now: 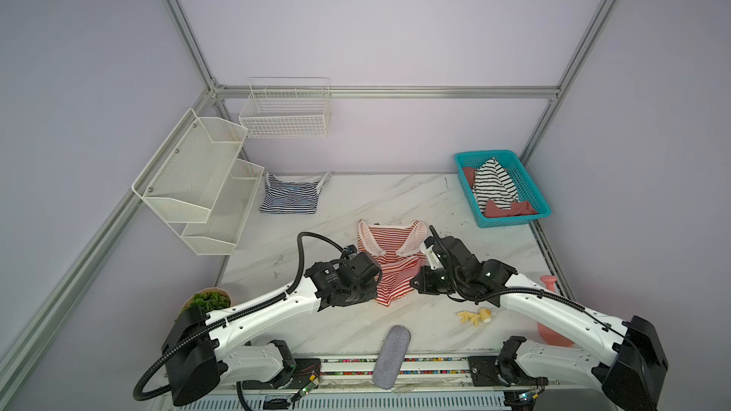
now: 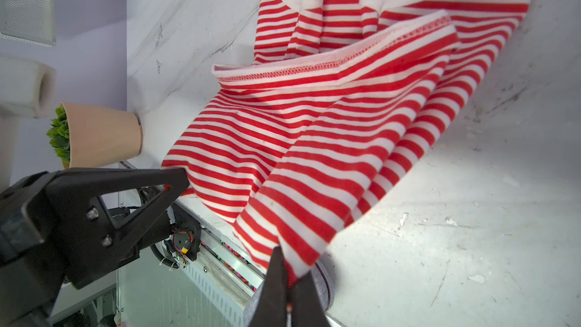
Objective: Fold and stack tank tops
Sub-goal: Fold the tank top at the top-center of the table.
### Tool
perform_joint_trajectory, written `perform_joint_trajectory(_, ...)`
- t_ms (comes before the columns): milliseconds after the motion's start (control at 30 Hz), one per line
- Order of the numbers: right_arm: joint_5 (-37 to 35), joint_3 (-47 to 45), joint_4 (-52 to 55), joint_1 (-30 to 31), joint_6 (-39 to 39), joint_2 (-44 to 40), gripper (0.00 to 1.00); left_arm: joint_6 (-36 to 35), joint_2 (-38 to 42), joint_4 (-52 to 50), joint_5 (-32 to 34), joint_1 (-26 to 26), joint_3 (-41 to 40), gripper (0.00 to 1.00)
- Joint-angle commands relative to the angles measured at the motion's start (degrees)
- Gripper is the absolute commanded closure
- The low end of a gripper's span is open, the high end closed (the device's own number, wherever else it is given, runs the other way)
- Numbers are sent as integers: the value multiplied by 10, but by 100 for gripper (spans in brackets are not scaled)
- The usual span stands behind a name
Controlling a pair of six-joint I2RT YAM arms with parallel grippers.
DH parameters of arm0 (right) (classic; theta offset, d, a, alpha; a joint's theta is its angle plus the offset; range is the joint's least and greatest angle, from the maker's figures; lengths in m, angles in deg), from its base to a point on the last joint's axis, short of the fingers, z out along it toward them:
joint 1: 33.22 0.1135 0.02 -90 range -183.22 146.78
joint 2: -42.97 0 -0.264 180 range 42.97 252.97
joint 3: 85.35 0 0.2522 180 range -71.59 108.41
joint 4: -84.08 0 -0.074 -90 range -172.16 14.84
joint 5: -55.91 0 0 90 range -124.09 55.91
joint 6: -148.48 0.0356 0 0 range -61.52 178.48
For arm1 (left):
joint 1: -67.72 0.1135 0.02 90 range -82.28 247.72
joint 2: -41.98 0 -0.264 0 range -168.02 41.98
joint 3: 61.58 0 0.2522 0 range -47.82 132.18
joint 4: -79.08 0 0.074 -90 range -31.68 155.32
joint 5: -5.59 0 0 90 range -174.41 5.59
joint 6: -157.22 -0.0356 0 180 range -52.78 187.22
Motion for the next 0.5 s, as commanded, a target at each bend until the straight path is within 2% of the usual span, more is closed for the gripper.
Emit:
perform_joint_trajectory(0, -24, 24, 9, 2, 2, 7, 100, -33, 2, -2, 26, 23, 68, 100)
perform_joint_trajectory(233, -47, 51, 11, -12, 0, 40, 100, -77, -23, 8, 16, 67, 105, 100)
perform_joint_trajectory(467, -33, 71, 13, -64, -20, 53, 100, -117, -68, 18, -10, 103, 149, 100)
